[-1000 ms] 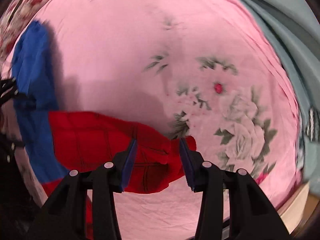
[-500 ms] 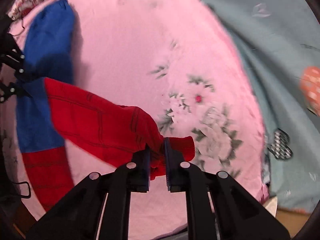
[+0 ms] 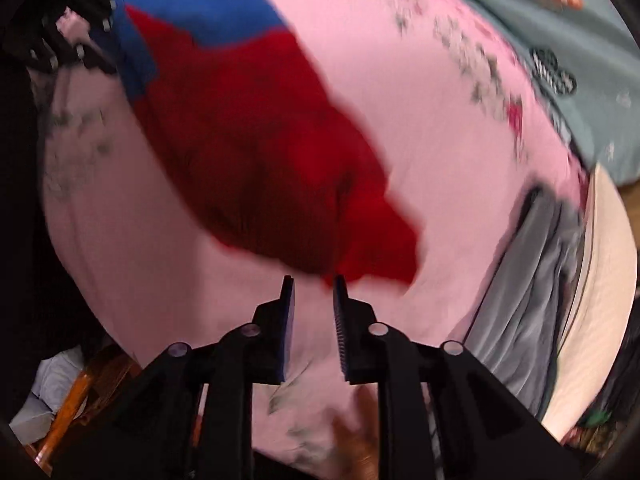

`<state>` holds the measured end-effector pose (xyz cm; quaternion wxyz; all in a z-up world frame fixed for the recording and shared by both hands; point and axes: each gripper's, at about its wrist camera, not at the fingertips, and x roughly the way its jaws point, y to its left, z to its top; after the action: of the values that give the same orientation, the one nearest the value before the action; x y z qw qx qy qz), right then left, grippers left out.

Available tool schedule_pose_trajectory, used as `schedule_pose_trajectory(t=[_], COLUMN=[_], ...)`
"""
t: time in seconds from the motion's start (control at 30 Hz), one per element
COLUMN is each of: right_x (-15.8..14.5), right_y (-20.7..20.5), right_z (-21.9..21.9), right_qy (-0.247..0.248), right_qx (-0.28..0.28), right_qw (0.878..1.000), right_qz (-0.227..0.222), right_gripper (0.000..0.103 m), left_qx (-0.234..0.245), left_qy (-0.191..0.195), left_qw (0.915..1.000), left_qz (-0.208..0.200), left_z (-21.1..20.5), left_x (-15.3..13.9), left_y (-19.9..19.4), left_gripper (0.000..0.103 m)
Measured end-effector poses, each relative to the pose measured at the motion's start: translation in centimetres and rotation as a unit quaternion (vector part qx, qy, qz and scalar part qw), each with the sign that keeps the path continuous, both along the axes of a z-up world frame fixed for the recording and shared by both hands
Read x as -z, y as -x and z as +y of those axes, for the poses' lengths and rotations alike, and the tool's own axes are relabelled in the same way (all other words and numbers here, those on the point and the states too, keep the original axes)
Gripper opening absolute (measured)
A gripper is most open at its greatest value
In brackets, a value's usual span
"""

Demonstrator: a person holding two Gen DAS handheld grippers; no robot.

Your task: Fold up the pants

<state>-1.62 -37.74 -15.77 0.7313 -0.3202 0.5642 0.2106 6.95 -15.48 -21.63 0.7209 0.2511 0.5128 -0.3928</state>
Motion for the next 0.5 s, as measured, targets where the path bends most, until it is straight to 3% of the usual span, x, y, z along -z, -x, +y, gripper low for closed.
schedule_pose_trajectory(t=[0.03, 0.1, 0.17, 0.2, 0.23, 0.27, 0.33, 0.37, 0.4, 0.43, 0.47, 0.5], right_x=[0.3, -0.8, -2.7, -3.6, -3.9, -4.1, -3.5, -2.8, -2.0, -0.8, -0.1, 0.5], right_y=[0.5, 1.0, 1.0, 0.7, 0.4, -0.1, -1.4, -2.1, -2.9, -3.6, -3.8, -3.8], right_z=[-0.8, -3.0, -5.9, -7.6, -8.6, -9.6, -10.6, -10.6, -10.3, -9.4, -8.6, -7.8], right_qy=[-0.012, -0.083, -0.168, -0.221, -0.258, -0.305, -0.388, -0.403, -0.407, -0.385, -0.360, -0.337], right_qx=[0.039, 0.124, 0.236, 0.302, 0.337, 0.376, 0.438, 0.459, 0.471, 0.482, 0.481, 0.479], right_qw=[0.999, 0.989, 0.957, 0.927, 0.905, 0.874, 0.810, 0.791, 0.783, 0.787, 0.799, 0.810], right_qz=[0.005, 0.013, -0.013, -0.031, -0.038, -0.042, -0.035, -0.024, -0.008, 0.010, 0.015, 0.016], right_gripper=[0.022, 0.031, 0.044, 0.046, 0.046, 0.046, 0.047, 0.047, 0.047, 0.042, 0.021, 0.014], left_qx=[0.003, 0.015, 0.030, 0.033, 0.028, 0.019, -0.003, -0.013, -0.019, -0.023, -0.024, -0.025], left_qy=[-0.004, -0.008, -0.002, 0.004, 0.013, 0.022, 0.035, 0.034, 0.030, 0.021, 0.011, -0.001], left_qw=[1.0000, 0.9998, 0.9990, 0.9985, 0.9978, 0.9971, 0.9972, 0.9976, 0.9980, 0.9987, 0.9992, 0.9994], left_qz=[-0.002, -0.014, -0.033, -0.043, -0.059, -0.070, -0.066, -0.059, -0.053, -0.039, -0.029, -0.025], left_z=[0.0, 0.2, 0.2, 0.1, 0.0, -0.3, -1.0, -1.4, -1.7, -2.2, -2.4, -2.5], left_x=[0.1, -0.4, -1.9, -2.5, -3.3, -3.7, -3.7, -3.1, -2.5, -1.3, -0.2, 0.8], left_y=[0.1, 0.3, 0.5, 0.4, 0.3, -0.1, -1.3, -2.0, -2.3, -2.7, -2.8, -2.8], left_gripper=[0.011, 0.012, 0.021, 0.032, 0.038, 0.048, 0.050, 0.050, 0.050, 0.050, 0.050, 0.051])
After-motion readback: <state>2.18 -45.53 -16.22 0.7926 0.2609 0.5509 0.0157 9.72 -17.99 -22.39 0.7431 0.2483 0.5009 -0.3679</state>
